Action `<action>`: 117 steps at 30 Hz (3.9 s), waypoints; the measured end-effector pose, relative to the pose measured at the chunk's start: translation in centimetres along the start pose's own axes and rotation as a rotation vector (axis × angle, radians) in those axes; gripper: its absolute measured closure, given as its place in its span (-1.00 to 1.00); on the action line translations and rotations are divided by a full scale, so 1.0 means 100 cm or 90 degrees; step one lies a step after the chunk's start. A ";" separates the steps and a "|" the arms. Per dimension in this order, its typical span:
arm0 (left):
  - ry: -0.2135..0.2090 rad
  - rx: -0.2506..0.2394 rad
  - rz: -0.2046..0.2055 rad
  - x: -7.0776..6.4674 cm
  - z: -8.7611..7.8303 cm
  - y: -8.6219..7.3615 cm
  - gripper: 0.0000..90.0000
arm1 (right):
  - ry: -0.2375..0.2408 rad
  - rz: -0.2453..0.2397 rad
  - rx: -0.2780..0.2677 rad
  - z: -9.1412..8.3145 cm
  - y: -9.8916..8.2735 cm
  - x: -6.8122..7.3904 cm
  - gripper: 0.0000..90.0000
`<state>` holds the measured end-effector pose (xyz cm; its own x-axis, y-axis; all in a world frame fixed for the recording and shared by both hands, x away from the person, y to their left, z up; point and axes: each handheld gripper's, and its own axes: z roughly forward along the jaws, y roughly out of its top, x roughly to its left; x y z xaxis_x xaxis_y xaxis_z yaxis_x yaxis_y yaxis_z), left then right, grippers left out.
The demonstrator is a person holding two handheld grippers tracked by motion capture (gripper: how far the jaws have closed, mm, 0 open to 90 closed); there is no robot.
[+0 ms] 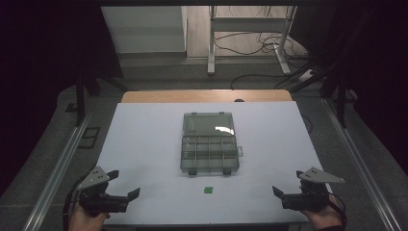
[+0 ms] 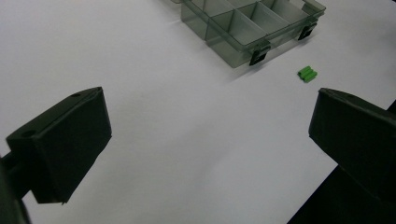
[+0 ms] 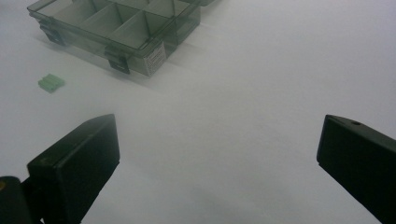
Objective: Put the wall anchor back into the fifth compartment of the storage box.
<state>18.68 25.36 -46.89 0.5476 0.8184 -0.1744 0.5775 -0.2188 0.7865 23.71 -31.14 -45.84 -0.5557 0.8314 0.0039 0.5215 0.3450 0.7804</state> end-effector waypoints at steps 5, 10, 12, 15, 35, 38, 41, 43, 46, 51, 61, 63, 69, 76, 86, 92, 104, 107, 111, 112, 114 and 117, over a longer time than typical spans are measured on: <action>-0.003 0.014 -0.001 0.001 0.004 0.000 -1.00 | 0.004 -0.006 0.007 0.000 0.001 0.001 -1.00; 0.002 0.014 -0.004 0.001 0.004 0.000 -1.00 | 0.007 -0.004 0.013 0.000 0.001 0.000 -1.00; 0.002 0.013 -0.007 0.001 0.004 0.000 -1.00 | 0.009 -0.004 0.013 0.000 0.001 0.000 -1.00; 0.005 0.013 -0.013 0.002 0.003 0.001 -1.00 | 0.002 0.002 0.011 0.000 0.001 0.000 -1.00; -0.004 0.013 -0.028 0.001 0.004 0.006 -1.00 | -0.002 0.015 -0.004 -0.003 0.001 -0.002 -1.00; -0.009 0.011 -0.030 0.001 0.007 0.009 -1.00 | 0.002 0.016 -0.002 -0.003 0.001 -0.002 -1.00; -0.013 0.015 -0.030 0.000 0.011 0.011 -1.00 | 0.003 0.017 0.002 -0.003 0.001 -0.002 -1.00; -0.017 0.020 -0.028 -0.002 0.014 0.012 -1.00 | 0.002 0.023 0.006 -0.004 0.001 -0.003 -1.00; -0.020 0.025 -0.017 -0.006 0.019 0.015 -1.00 | 0.004 0.031 0.007 -0.005 0.001 -0.004 -1.00; -0.024 0.030 -0.008 -0.011 0.025 0.020 -1.00 | 0.003 0.025 0.007 -0.006 0.002 -0.004 -1.00; -0.035 0.036 -0.012 -0.014 0.035 0.027 -1.00 | 0.005 0.020 0.011 -0.005 0.001 -0.004 -1.00; -0.037 0.036 -0.011 -0.015 0.038 0.029 -1.00 | 0.006 0.017 0.012 -0.004 0.001 -0.003 -1.00; -0.041 0.041 -0.006 -0.019 0.046 0.034 -1.00 | 0.006 0.016 0.015 -0.003 0.001 -0.003 -1.00; -0.054 0.048 -0.007 -0.021 0.053 0.038 -1.00 | 0.007 0.015 0.016 -0.002 0.001 -0.003 -1.00; -0.080 0.068 0.002 -0.030 0.072 0.046 -1.00 | 0.008 0.012 0.021 -0.002 0.001 -0.002 -1.00; -0.100 0.075 0.002 -0.034 0.080 0.049 -1.00 | 0.008 0.012 0.022 -0.002 0.001 -0.002 -1.00; -0.141 0.112 0.053 -0.048 0.102 0.057 -0.81 | 0.011 0.011 0.028 -0.001 0.001 -0.002 -1.00; -0.155 0.119 0.066 -0.052 0.109 0.059 -0.71 | 0.011 0.011 0.030 0.000 0.001 -0.002 -1.00; -0.167 0.125 0.078 -0.056 0.115 0.062 -0.62 | 0.014 0.011 0.034 0.000 0.001 -0.002 -1.00; -0.171 0.127 0.081 -0.058 0.117 0.063 -0.59 | 0.014 0.011 0.036 0.000 0.001 -0.002 -1.00; -0.177 0.129 0.085 -0.060 0.120 0.064 -0.43 | 0.014 0.010 0.037 0.000 0.001 -0.002 -1.00; -0.188 0.142 0.091 -0.064 0.128 0.066 -0.27 | 0.014 0.010 0.037 0.000 0.000 -0.002 -1.00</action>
<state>26.75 11.85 -48.14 0.7633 0.5909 -0.2610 0.5830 -0.4562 0.6723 23.87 -31.32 -45.81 -0.5610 0.8273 0.0306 0.5666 0.3568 0.7427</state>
